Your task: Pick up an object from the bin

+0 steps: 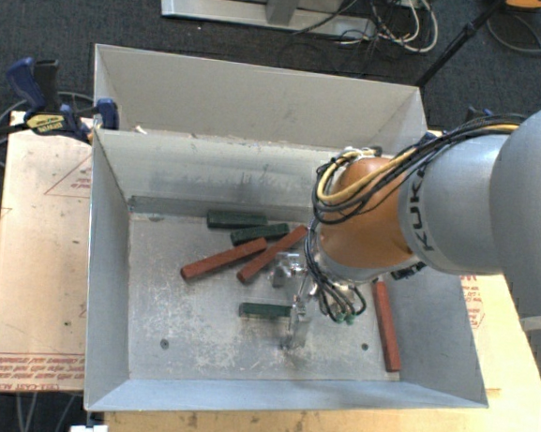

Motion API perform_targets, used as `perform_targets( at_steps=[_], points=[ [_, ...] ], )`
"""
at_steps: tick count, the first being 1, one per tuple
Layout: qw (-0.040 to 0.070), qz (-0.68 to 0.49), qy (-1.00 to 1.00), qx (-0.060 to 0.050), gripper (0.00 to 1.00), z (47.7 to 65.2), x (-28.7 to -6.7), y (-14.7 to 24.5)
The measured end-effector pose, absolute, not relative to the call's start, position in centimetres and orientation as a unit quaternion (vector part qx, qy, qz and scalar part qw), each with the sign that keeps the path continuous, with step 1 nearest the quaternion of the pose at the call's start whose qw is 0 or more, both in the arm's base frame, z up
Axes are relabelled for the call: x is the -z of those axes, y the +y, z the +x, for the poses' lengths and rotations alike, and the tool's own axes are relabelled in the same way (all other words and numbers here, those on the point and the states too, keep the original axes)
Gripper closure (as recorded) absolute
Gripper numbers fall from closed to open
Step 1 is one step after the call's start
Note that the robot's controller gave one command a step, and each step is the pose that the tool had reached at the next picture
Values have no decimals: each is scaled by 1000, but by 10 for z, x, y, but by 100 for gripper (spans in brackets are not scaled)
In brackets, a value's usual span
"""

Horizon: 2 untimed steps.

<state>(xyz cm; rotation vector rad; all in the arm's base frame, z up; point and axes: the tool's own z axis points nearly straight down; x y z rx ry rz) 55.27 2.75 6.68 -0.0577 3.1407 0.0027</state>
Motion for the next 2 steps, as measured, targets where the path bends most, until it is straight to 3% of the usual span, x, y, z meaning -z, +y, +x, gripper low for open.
perform_targets(
  at_steps=[1,2],
  points=[
    [1,-18,1000,-1,100,553,-71,27],
    [6,-14,1000,0,100,547,-228,22]
  ],
)
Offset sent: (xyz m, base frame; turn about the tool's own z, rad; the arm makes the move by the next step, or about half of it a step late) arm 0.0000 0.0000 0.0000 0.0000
